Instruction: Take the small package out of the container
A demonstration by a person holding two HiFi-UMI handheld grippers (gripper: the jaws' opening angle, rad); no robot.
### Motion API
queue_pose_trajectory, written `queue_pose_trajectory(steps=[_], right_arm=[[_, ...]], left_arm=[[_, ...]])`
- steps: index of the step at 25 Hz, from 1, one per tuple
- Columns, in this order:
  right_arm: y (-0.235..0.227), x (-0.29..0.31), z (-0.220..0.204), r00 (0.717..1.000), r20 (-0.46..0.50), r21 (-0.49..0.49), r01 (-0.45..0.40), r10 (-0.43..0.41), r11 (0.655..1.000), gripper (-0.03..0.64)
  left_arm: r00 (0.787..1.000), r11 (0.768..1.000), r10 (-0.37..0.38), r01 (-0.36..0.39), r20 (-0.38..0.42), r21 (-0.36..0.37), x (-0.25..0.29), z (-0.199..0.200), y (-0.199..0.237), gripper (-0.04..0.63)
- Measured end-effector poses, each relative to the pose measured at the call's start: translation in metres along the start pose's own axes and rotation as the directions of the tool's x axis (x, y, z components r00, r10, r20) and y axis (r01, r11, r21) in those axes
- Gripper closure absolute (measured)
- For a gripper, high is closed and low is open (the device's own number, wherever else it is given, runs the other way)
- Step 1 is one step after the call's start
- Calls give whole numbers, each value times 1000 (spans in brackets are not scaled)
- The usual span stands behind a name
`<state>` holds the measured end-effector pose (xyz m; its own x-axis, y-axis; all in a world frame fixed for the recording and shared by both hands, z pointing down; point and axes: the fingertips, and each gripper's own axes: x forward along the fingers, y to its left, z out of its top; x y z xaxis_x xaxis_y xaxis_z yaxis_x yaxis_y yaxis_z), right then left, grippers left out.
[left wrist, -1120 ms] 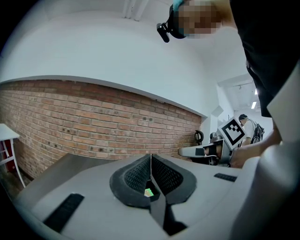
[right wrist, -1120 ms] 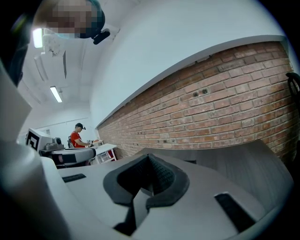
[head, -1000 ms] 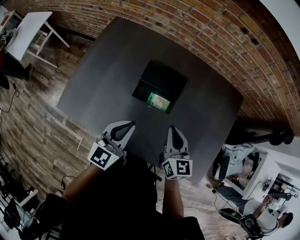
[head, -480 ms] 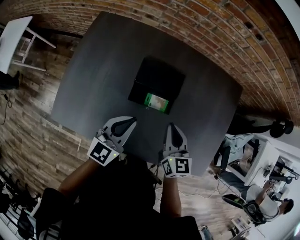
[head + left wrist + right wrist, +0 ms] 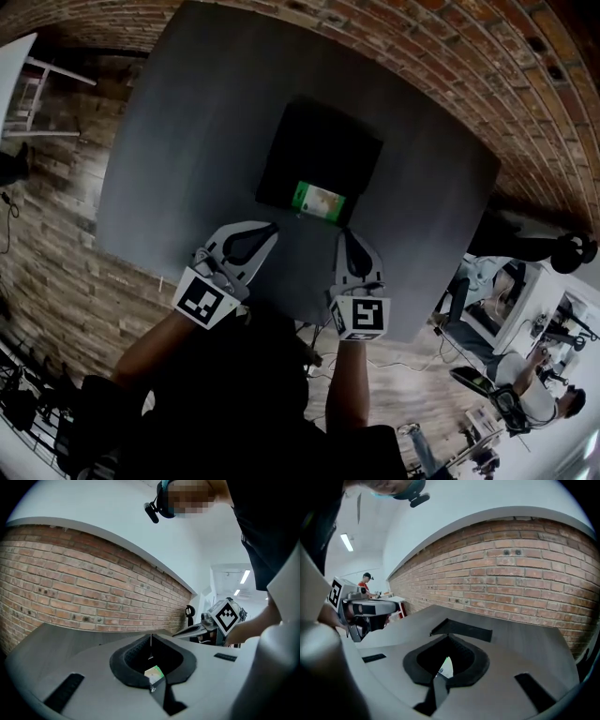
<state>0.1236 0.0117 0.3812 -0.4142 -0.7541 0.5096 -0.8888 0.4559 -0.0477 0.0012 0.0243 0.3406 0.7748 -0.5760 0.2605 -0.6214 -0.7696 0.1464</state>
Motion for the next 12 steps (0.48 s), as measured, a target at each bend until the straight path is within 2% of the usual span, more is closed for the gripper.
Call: queue_pose_trajectory(steps=[5, 8, 12], right_arm=[[-1, 33, -26, 987, -152, -91, -58, 44, 994, 592], [-2, 50, -38, 975, -207, -116, -105, 79, 988, 590], [0, 71, -60, 947, -293, -144, -184, 135, 972, 536]], left_arm=[[999, 998, -33, 32, -24, -48, 15, -17, 17, 557], [998, 996, -46, 43, -37, -71, 23, -30, 26, 557], [997, 994, -51, 46, -50, -96, 33, -47, 36, 557]])
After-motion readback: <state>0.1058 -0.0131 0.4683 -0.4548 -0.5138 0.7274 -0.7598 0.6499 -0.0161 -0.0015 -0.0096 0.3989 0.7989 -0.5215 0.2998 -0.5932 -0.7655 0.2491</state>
